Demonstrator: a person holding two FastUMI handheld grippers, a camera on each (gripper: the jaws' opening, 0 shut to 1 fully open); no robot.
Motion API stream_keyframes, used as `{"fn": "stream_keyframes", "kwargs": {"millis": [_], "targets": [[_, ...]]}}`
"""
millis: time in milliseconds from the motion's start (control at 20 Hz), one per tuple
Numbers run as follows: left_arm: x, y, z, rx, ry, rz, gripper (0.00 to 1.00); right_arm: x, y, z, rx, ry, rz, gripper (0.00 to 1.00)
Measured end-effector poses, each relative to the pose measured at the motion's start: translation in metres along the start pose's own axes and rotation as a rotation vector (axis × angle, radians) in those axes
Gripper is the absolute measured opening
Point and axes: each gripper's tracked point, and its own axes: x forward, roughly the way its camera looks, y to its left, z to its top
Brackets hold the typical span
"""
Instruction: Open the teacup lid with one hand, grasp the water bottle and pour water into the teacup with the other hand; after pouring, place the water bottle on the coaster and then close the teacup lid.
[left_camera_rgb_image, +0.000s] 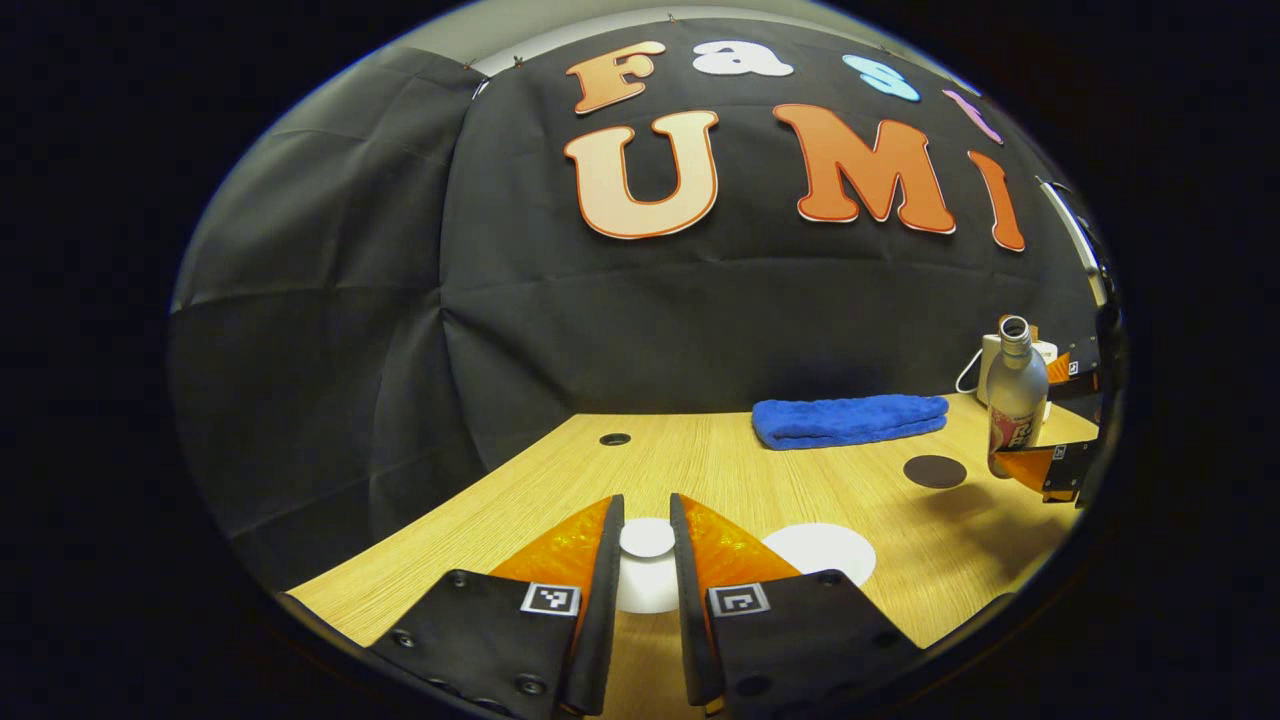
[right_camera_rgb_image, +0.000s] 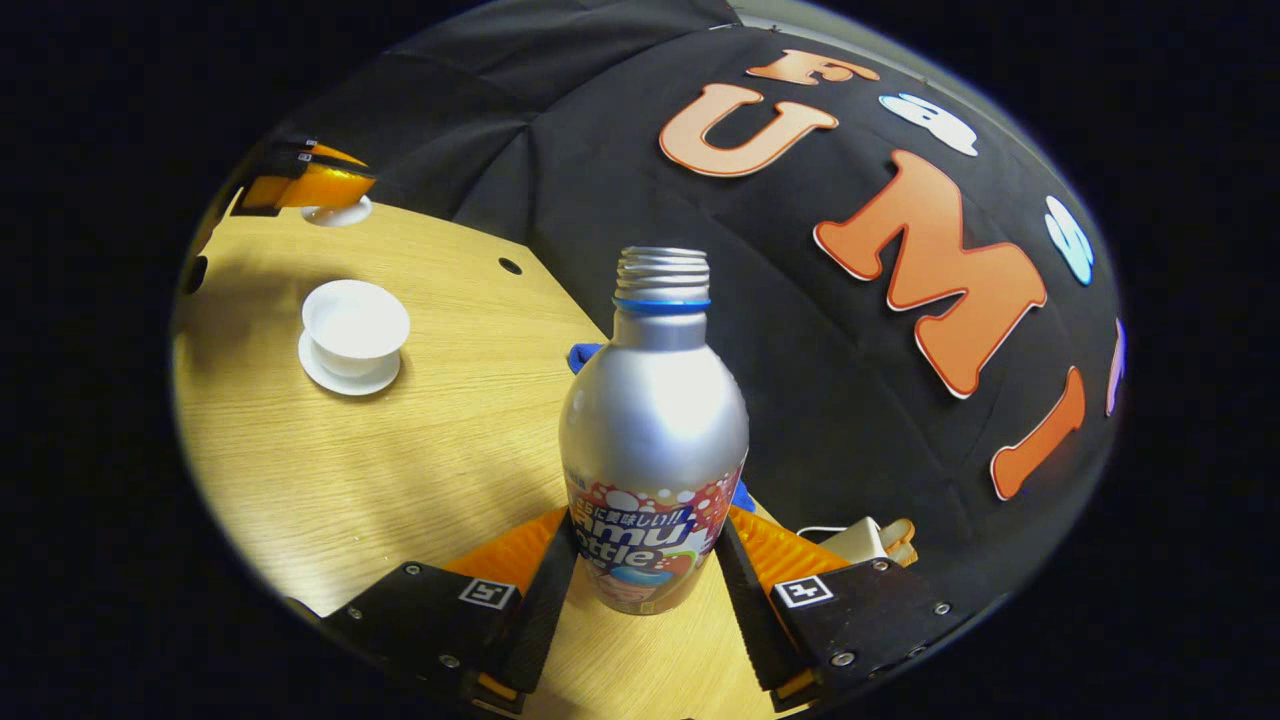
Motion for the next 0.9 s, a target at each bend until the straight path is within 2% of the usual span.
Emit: {"fn": "stream_keyframes", "kwargs": {"millis": [300,350,450,500,900], "targets": [[-0.004,0.008,-0.008,-0.011,0.016,0.008,0.33,0.001,0.007,0.013,-0.125,-0.022,-0.034,0.79],[-0.004,0.009,-0.009,-0.011,0.021,0.009,0.33,0.001,0.01,0.015,-0.14,-0.024,-0.03,0.82],[-0.004,0.01,-0.011,-0.013,0.023,0.01,0.29,0.002,0.012,0.021,-0.182,-0.025,-0.041,0.79],[-0.005,0.012,-0.011,-0.016,0.023,0.01,0.33,0.009,0.017,0.021,-0.202,-0.027,-0.05,0.79],[-0.01,0.021,-0.017,-0.026,0.03,0.018,0.33,0.016,0.01,0.035,-0.339,-0.052,-0.102,0.79]]}}
